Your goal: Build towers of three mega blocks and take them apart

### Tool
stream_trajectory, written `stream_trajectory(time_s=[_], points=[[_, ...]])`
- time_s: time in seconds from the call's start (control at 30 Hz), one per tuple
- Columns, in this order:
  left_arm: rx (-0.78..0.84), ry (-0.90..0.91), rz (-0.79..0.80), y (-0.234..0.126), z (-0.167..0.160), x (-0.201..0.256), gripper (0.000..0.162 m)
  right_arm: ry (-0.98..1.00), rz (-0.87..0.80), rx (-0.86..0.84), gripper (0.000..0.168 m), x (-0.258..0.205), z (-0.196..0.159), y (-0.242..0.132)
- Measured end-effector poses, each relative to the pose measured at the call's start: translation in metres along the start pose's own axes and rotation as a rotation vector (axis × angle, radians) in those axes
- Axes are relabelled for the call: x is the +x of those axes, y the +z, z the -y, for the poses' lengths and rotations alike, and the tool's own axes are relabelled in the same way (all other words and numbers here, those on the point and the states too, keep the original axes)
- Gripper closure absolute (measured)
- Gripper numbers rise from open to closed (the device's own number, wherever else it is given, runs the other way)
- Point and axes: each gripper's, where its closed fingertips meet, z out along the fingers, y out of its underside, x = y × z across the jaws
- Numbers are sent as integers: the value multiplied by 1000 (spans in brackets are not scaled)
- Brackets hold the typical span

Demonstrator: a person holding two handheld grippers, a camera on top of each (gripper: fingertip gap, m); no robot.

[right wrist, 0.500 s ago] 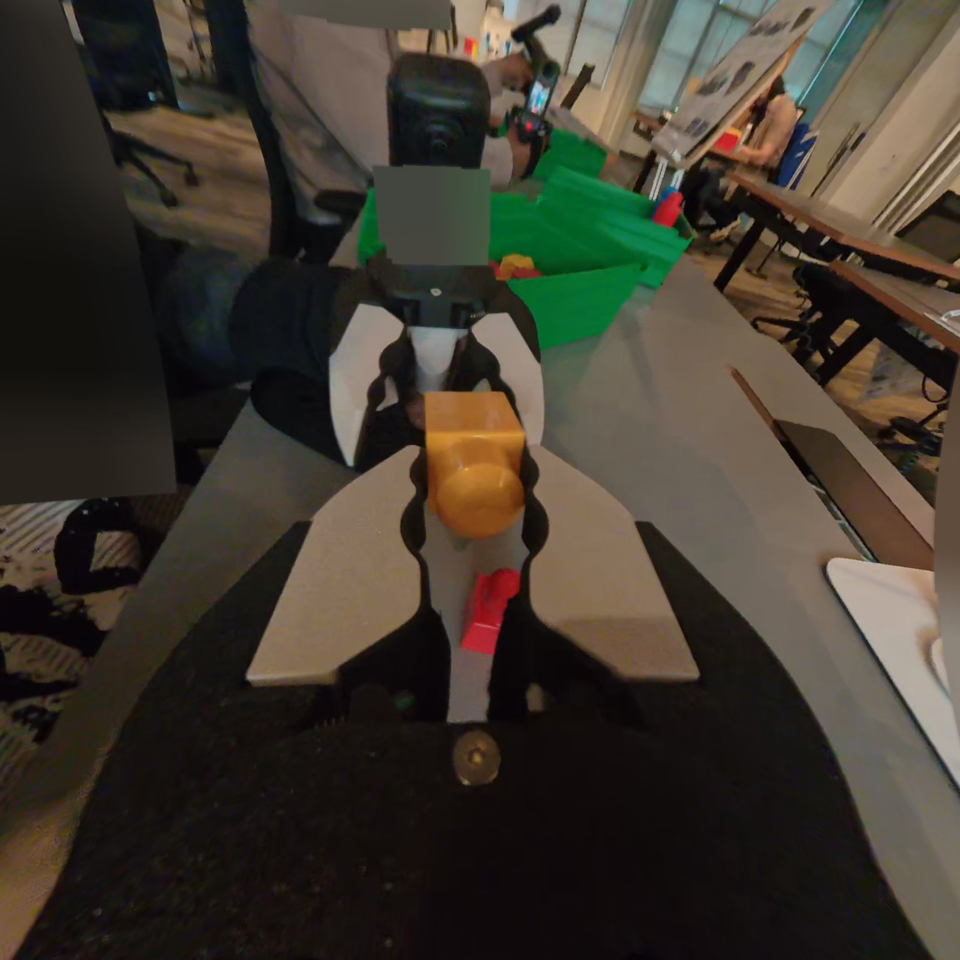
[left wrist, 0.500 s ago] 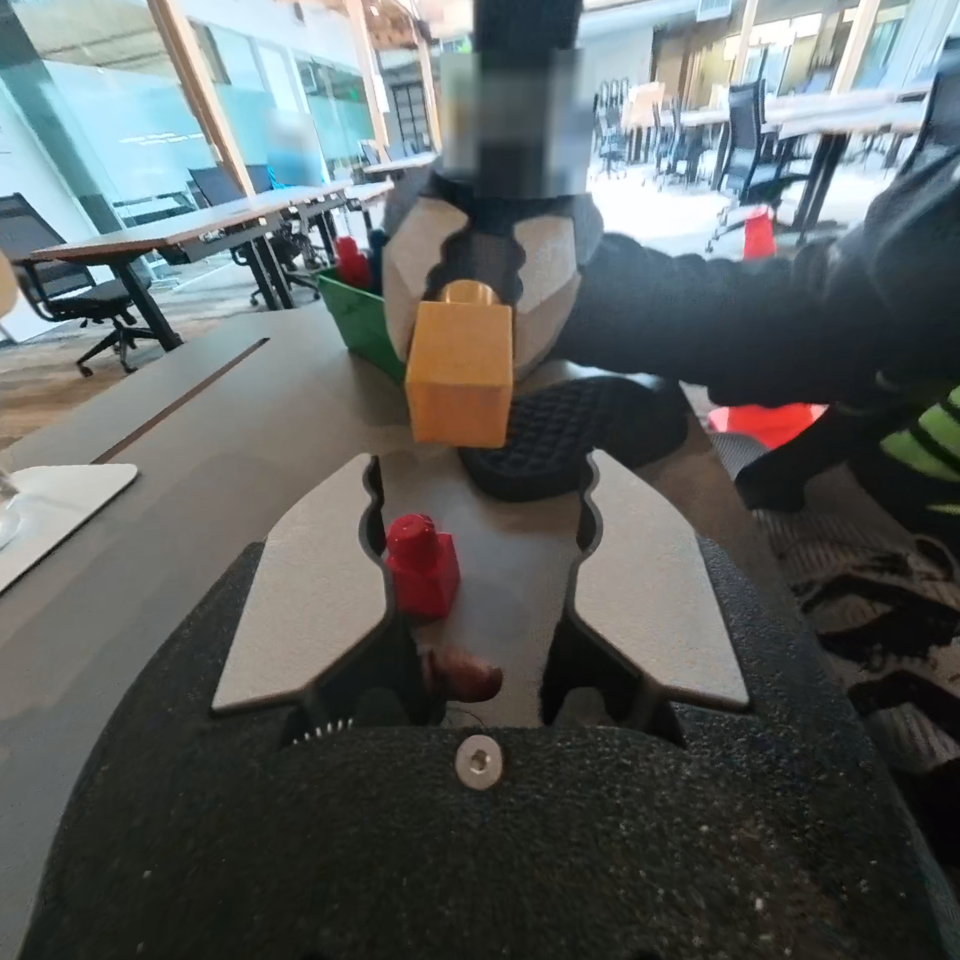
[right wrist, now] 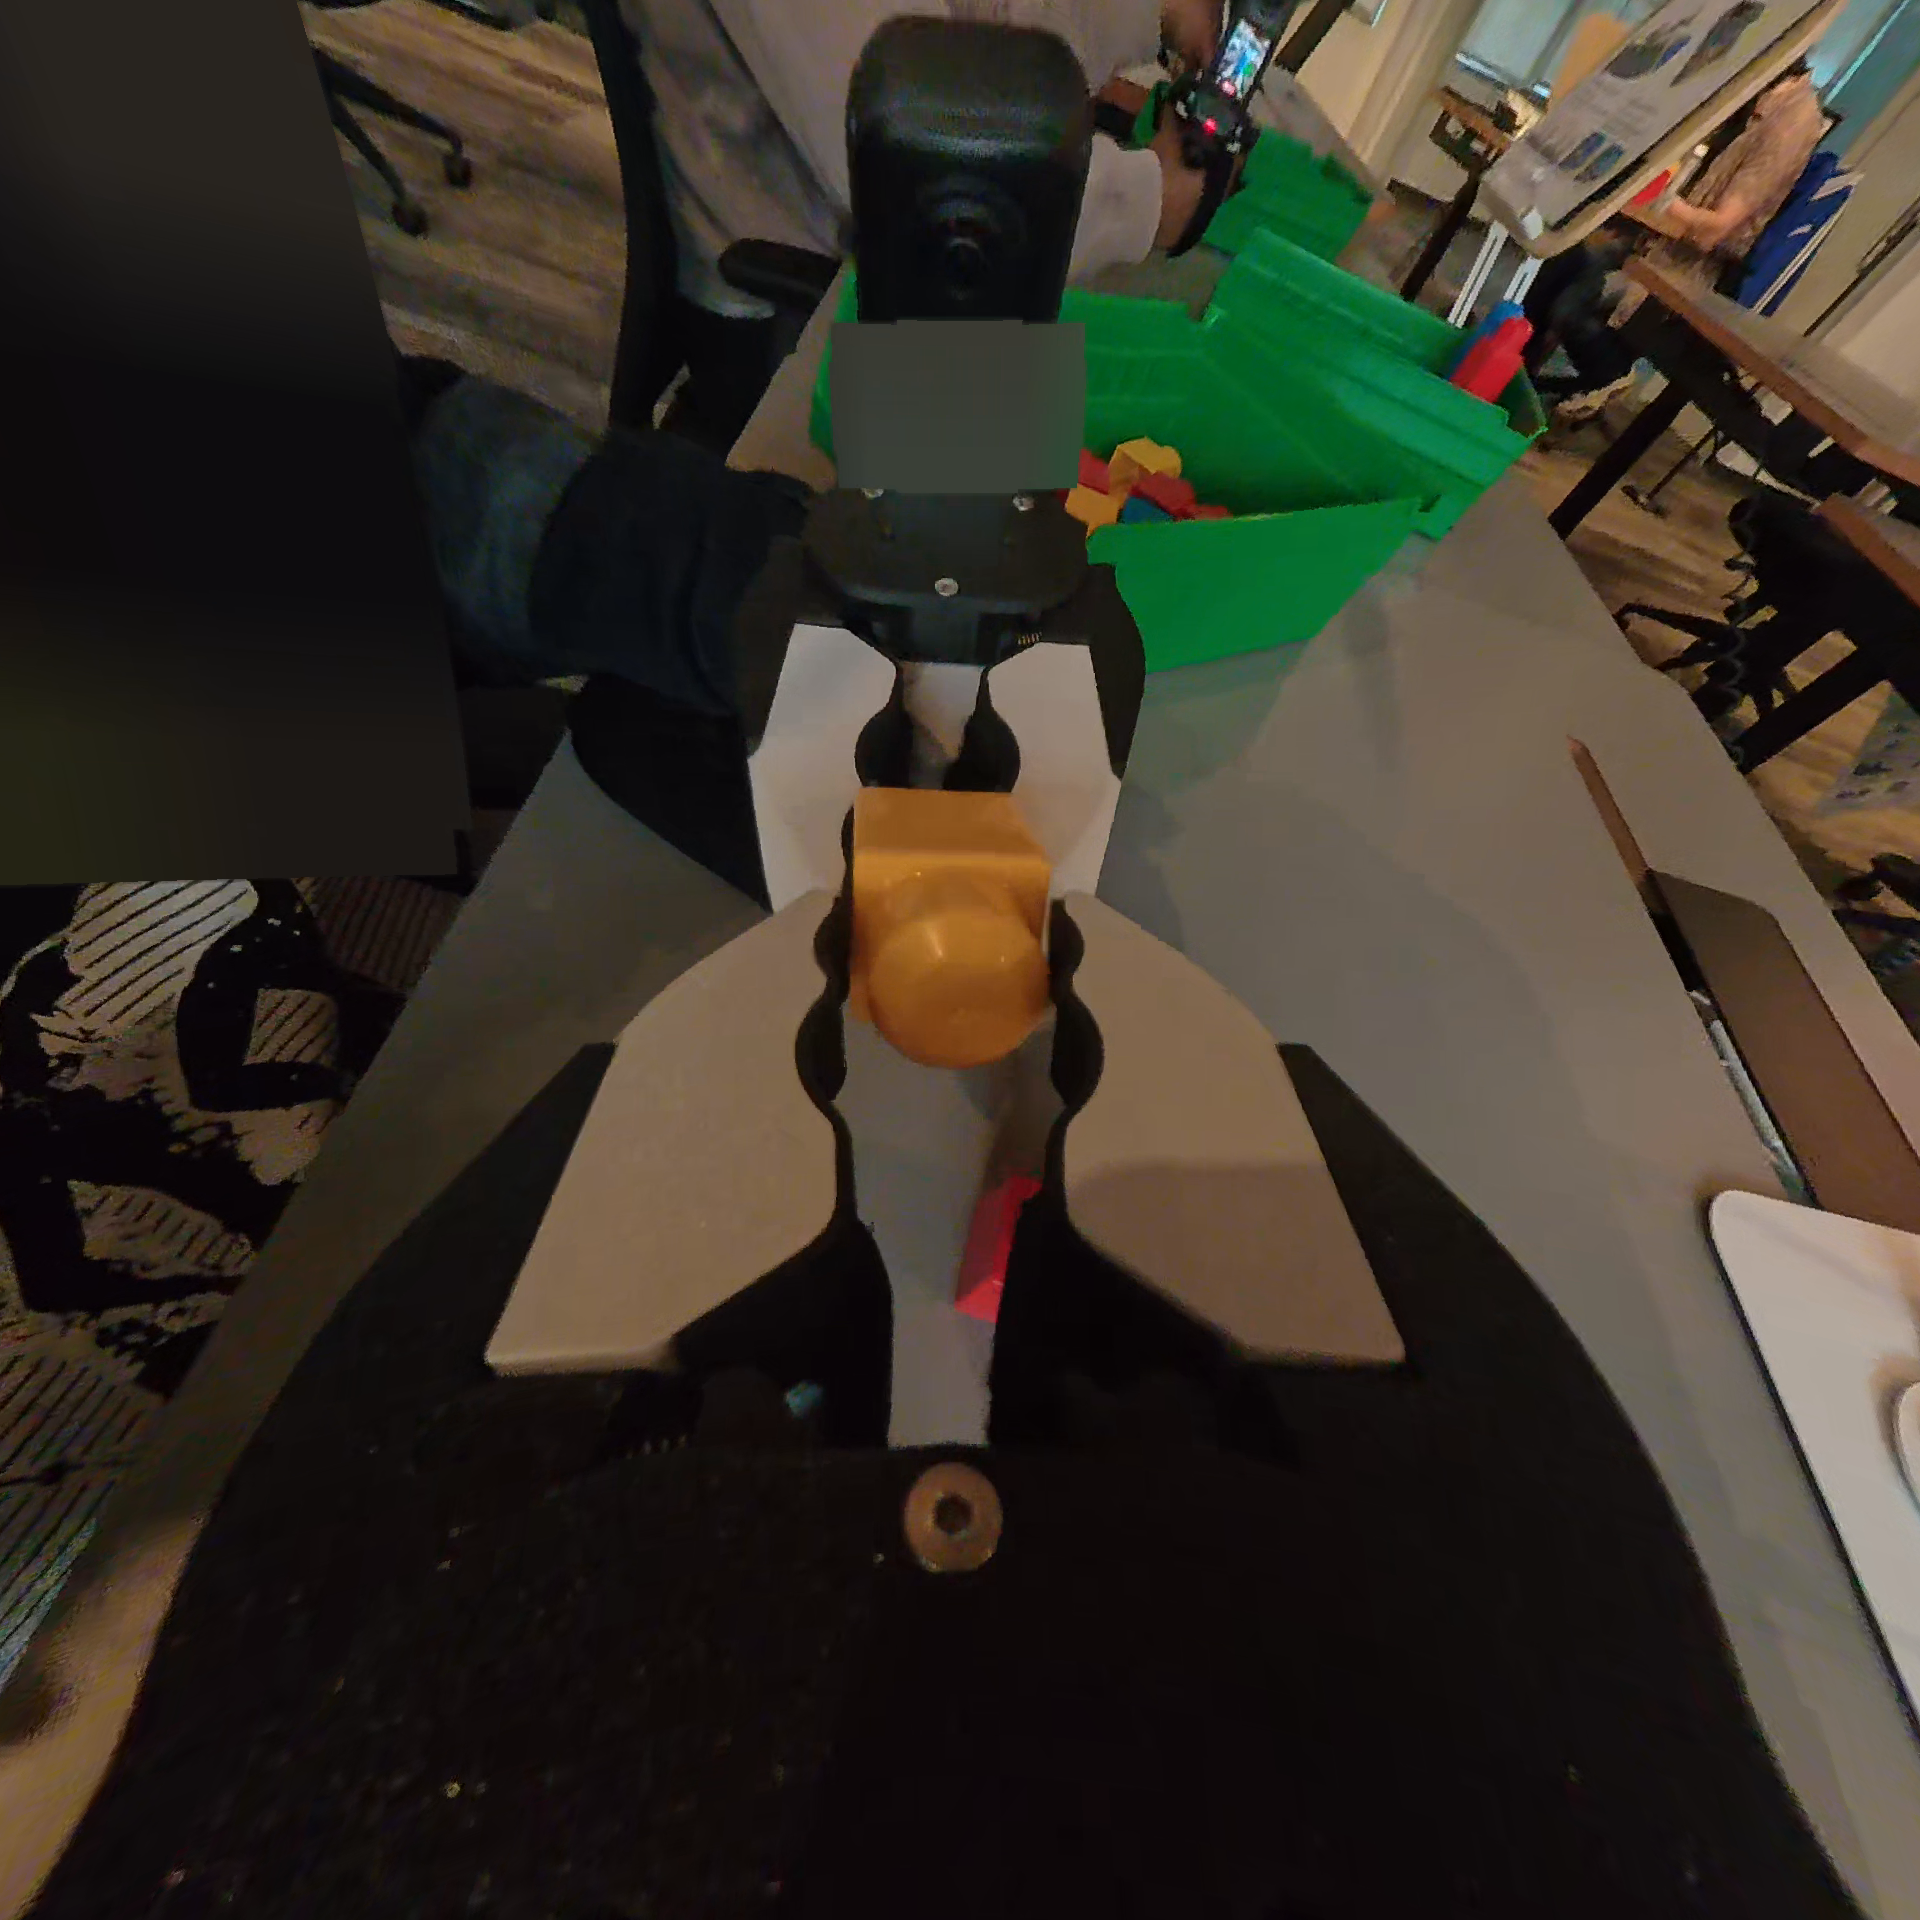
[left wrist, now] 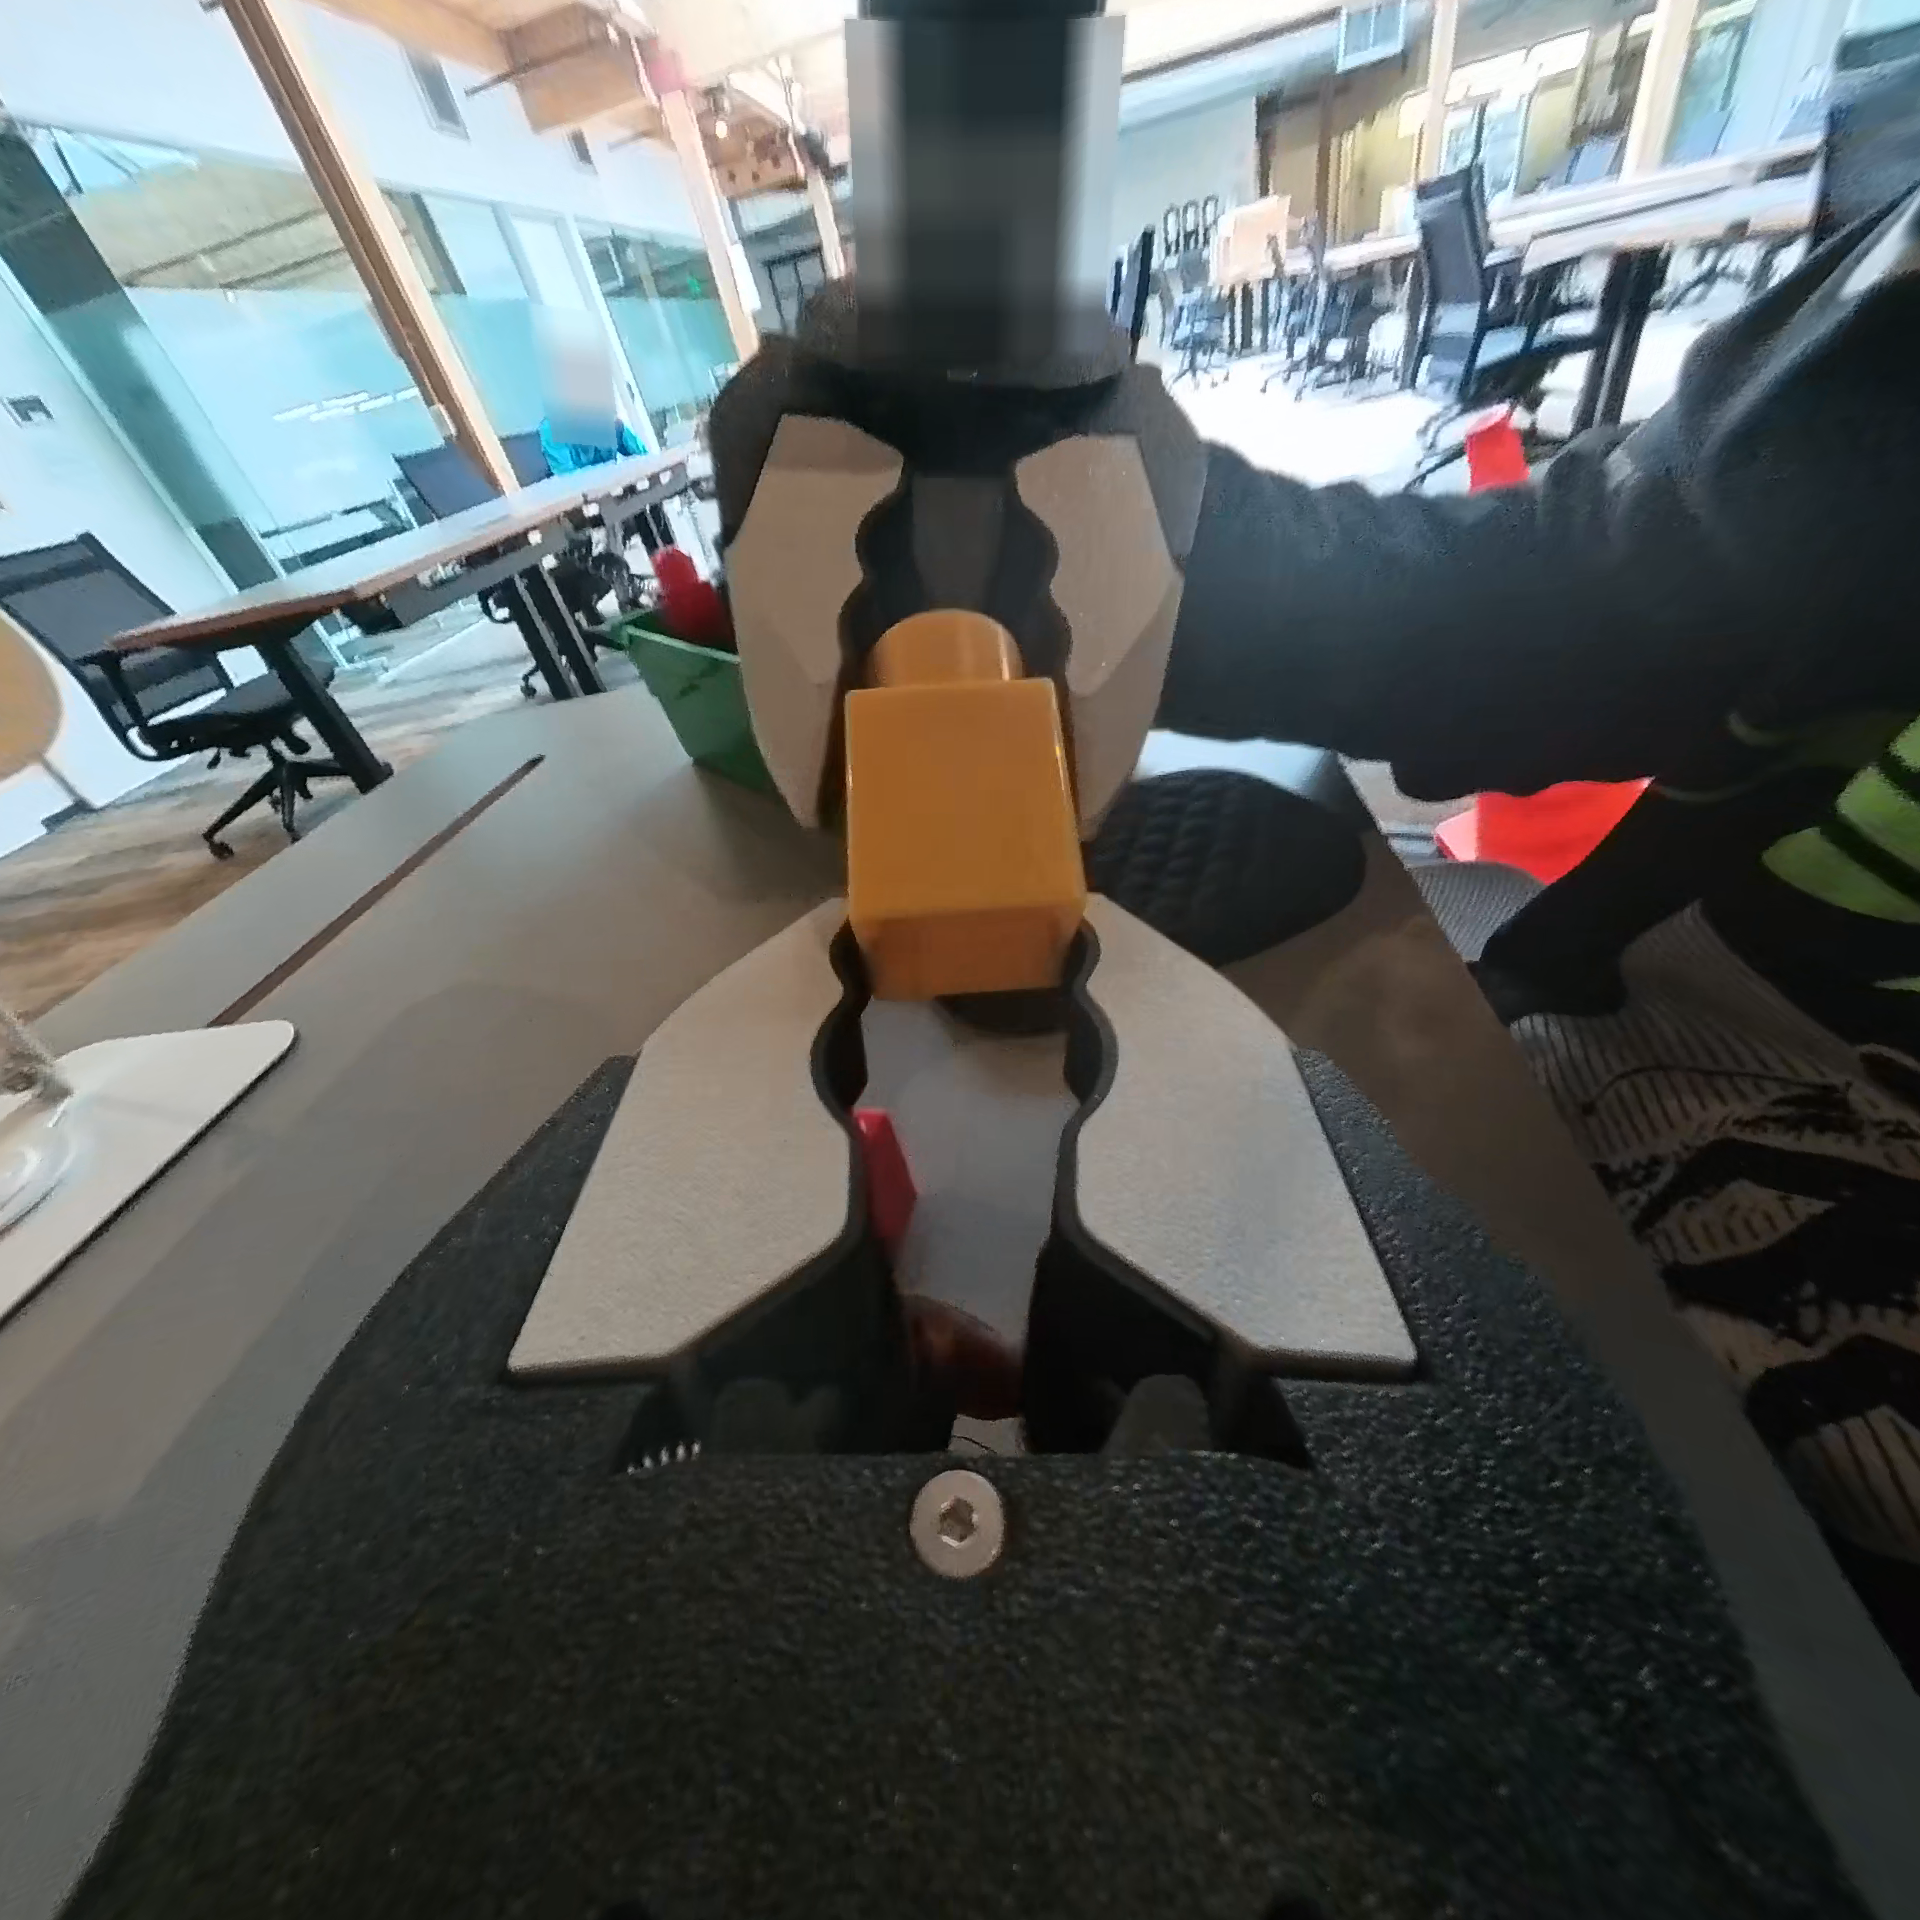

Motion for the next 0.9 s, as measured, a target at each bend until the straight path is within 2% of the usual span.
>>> stream_trajectory(time_s=[0.07, 0.1, 0.23, 0.33, 0.43, 0.47, 0.57, 0.63, 0.8, 0.9], points=[[52, -17, -9, -2, 9, 1, 127, -1, -17, -7, 118, 3, 0, 0], [71, -22, -10, -4, 12, 0, 127, -1, -15, -12, 118, 2, 0, 0], [70, -18, -20, -3, 11, 3, 127, -2, 20, 35, 125, -2, 8, 2], [63, -12, -20, -2, 10, 4, 127, -6, 38, 13, 132, -3, 9, 3], [56, -6, 0, -2, 8, 1, 127, -9, 30, -39, 133, 0, 6, 4], [41, -5, 11, -1, 6, -1, 126, -12, 29, -72, 133, 2, 3, 3], [-55, 8, 43, -1, -10, -9, 98, -4, 25, -183, 133, 11, 0, -3], [-107, 14, 61, -2, -22, -16, 88, 24, 3, -318, 133, 23, -10, -10], [-187, -23, 27, -3, -44, -26, 79, 159, -3, -684, 133, 41, -49, -24], [-221, -28, 0, 1, -53, -32, 78, 207, 16, -813, 133, 44, -66, -22]])
